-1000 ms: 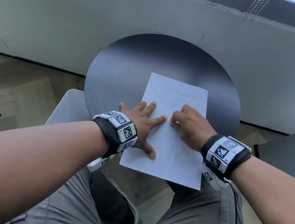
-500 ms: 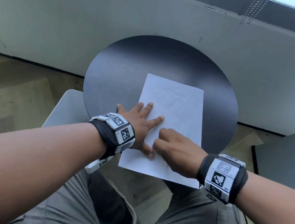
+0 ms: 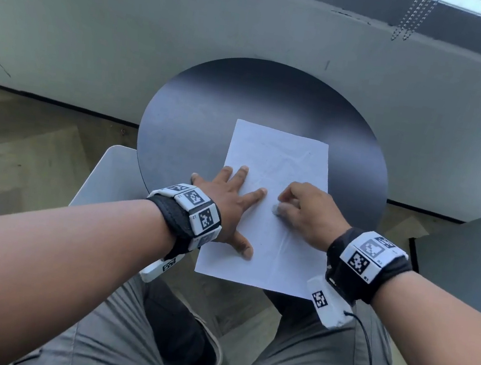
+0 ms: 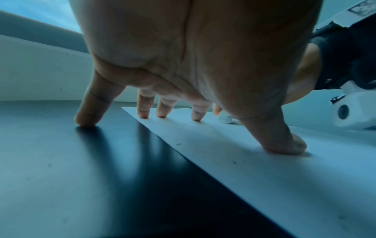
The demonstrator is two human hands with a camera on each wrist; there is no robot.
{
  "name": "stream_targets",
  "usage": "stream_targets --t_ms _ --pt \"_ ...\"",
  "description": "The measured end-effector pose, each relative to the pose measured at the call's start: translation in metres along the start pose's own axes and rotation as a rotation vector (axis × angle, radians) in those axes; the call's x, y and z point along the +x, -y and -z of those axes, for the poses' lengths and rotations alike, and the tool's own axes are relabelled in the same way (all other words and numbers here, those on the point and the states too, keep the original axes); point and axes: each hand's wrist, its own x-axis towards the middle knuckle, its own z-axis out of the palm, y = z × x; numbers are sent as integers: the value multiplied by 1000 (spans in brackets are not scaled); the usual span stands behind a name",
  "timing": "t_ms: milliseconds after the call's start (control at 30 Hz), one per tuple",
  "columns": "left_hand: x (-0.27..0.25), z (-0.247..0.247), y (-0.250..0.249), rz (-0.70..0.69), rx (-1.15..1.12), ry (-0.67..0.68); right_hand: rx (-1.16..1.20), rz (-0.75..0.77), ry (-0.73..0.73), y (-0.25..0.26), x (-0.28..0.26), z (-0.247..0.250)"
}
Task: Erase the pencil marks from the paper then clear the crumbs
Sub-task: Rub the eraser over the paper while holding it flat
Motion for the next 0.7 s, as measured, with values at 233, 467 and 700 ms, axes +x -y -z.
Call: stream_targets --t_ms 233,467,700 --pt "-1 0 0 21 8 2 -236 100 115 4 -10 -1" --pt "0 1 -4 18 30 5 -368 282 271 16 -31 -20" --pt "0 0 -4 22 36 3 -399 233 243 20 -33 -20"
